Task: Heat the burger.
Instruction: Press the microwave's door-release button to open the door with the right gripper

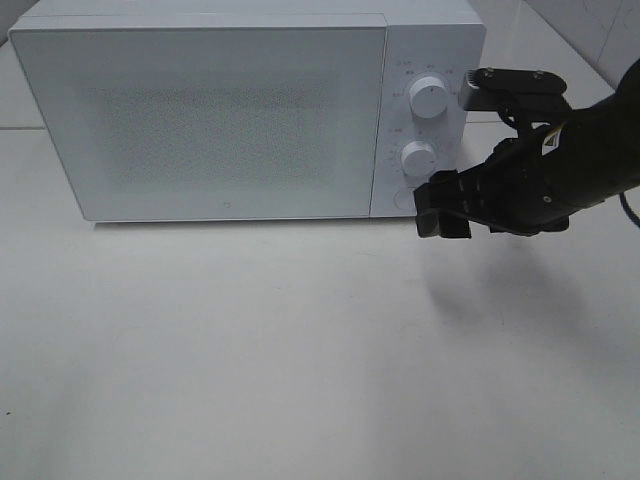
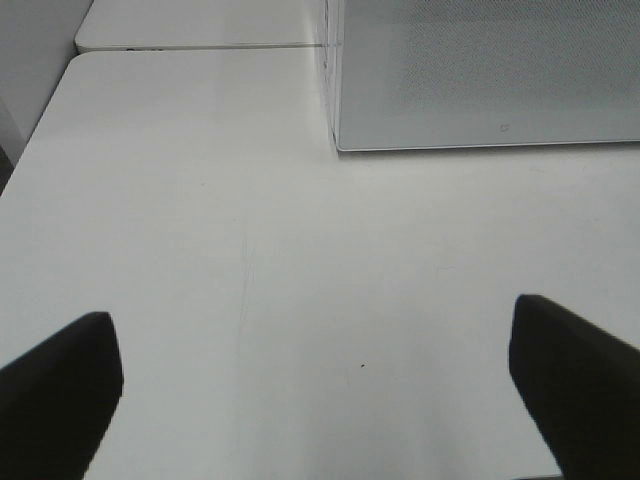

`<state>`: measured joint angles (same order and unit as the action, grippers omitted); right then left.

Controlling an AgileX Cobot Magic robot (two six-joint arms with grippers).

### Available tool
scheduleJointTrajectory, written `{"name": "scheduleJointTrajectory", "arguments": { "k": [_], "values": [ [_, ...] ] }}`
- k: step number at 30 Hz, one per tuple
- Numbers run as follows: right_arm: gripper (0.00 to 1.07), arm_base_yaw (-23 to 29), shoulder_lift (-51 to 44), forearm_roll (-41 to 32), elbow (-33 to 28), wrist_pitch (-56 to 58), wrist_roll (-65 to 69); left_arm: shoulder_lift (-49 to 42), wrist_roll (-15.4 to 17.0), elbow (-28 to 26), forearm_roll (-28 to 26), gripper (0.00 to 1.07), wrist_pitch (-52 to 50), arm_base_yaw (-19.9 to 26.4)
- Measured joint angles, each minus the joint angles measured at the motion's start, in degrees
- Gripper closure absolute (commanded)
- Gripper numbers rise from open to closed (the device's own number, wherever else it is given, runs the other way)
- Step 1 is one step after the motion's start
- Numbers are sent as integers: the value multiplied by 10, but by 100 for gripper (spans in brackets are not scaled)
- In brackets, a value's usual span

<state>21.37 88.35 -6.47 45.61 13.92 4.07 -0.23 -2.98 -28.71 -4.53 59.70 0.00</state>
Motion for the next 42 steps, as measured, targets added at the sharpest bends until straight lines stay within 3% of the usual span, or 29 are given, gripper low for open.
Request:
{"name": "scheduleJointTrajectory", "arguments": {
  "k": [4, 9, 27, 33, 42],
  "values": [
    [32, 0, -23, 59, 23, 101, 0, 0, 0, 0, 0, 6, 0, 0],
    [32, 0, -73, 75, 28, 172, -11, 0, 0, 0, 0, 6, 0, 0],
    [32, 0, -291, 65, 28, 399, -14, 0, 0, 0, 0, 6, 0, 0],
    [32, 0, -385, 65, -7, 418, -14, 0, 0, 0, 0, 6, 0, 0],
    [32, 0, -594, 65, -106, 421, -14, 0, 0, 0, 0, 6, 0, 0]
  ]
}}
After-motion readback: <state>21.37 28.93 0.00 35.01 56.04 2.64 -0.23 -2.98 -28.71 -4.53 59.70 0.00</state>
